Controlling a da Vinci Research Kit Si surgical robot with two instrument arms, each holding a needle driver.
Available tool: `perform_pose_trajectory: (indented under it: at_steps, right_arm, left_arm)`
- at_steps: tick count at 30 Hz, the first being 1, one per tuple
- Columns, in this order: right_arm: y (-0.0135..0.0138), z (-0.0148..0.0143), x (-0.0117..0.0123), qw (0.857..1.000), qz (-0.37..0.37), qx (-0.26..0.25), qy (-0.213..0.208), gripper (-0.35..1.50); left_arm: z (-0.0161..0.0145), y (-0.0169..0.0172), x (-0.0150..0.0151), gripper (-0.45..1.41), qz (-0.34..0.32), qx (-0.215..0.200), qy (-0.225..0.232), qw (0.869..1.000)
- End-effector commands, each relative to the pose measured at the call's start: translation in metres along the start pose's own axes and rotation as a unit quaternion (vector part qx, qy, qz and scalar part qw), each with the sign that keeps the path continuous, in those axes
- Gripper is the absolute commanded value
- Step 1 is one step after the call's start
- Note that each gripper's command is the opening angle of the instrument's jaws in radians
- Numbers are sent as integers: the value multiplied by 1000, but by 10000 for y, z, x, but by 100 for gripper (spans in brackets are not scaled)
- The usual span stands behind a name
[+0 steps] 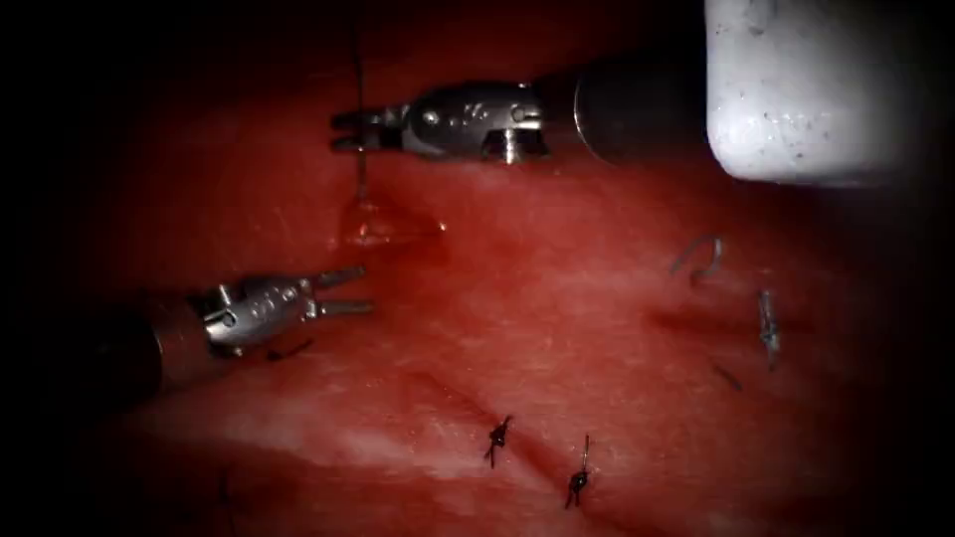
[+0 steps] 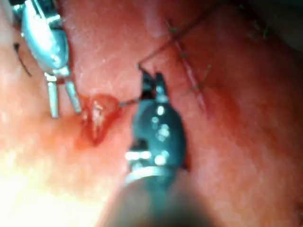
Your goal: Wound Closure
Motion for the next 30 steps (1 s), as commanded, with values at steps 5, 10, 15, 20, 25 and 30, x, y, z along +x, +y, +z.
perform_pose_trajectory:
  at_steps: [5,10,15,20,25,30]
  right_arm:
    - [-3,5,-12,998,66,10,-2,-35]
    - [-19,8,-22,990,132,49,1,-35]
    - [-44,18,-41,979,187,79,-1,-35]
    - [-57,17,-50,973,209,96,-4,-35]
    - [-65,16,-52,966,236,102,-13,-35]
    - [-57,15,-53,964,246,102,-14,19]
  left_arm:
    - [8,1,-3,9,0,-1,1,1000]
    - [-1,-2,-9,9,2,3,-2,1000]
    - [-26,-10,-22,9,6,6,-6,1000]
    - [-44,-13,-30,7,9,4,-7,1000]
    - [-46,-14,-32,7,11,8,-9,1000]
    - [-35,-8,-24,7,35,3,-5,999]
